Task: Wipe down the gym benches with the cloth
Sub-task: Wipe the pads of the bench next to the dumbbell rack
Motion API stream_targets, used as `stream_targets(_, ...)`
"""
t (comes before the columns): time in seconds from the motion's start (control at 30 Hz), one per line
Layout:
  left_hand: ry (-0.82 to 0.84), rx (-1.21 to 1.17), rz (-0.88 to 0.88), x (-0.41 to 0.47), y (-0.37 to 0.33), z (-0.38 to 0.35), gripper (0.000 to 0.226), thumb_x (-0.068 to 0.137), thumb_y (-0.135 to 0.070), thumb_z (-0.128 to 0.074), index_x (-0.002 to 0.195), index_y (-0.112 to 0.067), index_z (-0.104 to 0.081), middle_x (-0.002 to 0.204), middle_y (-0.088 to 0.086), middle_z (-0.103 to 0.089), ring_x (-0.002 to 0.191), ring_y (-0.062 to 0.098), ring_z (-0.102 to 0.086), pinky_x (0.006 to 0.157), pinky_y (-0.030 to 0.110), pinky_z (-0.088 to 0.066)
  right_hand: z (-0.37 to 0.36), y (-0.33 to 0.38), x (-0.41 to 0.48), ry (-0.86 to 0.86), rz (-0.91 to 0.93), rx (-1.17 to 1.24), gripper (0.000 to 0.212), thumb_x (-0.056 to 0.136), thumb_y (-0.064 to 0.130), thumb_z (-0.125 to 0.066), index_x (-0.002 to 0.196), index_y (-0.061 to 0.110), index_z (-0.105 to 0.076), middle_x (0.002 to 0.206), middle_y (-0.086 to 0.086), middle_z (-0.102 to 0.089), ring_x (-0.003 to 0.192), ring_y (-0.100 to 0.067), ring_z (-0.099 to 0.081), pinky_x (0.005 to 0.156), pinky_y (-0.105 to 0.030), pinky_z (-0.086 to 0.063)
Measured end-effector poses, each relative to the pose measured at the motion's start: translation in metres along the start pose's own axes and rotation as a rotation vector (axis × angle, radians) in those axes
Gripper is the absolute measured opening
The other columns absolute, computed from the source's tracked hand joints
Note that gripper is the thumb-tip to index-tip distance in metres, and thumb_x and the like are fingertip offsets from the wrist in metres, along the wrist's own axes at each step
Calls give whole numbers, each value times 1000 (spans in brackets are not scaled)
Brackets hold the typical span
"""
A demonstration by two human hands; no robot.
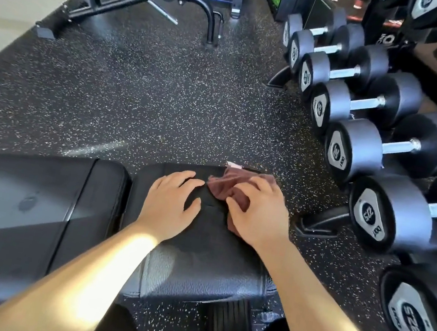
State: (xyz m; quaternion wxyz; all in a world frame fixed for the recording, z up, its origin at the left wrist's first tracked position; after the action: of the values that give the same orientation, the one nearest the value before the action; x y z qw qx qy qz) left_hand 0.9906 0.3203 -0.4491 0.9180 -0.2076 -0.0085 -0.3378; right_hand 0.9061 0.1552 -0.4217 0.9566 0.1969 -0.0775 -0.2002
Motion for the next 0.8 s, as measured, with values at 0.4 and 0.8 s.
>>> stream_targets(0.4,-41,-57,78,-15,6,7,32,88,-31,-50,120,-30,-54,134,-9,-45,126,14,-38,106,33,-23,-12,18,37,40,-185,14,36,85,53,-55,117,37,-58,146,7,-38,136,-28,-23,101,-61,-29)
stream_targets(0.8,60,114,147,-33,86,56,37,92,-29,-46,129,-24,-51,139,-6,-44,129,16,-37,109,38,-27,-27,55,4,-60,-28,49,27,88,47,-54,111,36,-62,132,10,-50,125,-25,-36,93,-49,-41)
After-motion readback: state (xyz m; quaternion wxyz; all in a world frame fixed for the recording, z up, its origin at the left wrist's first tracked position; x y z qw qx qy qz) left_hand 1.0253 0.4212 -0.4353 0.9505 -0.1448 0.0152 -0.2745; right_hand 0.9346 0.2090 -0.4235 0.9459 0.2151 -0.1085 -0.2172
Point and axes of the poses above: each hand's wrist, its own x-axis towards the middle knuckle, its own z-axis out of the back of the hand, y = z × x, the point moved 4 cm from there along x, towards the middle knuckle
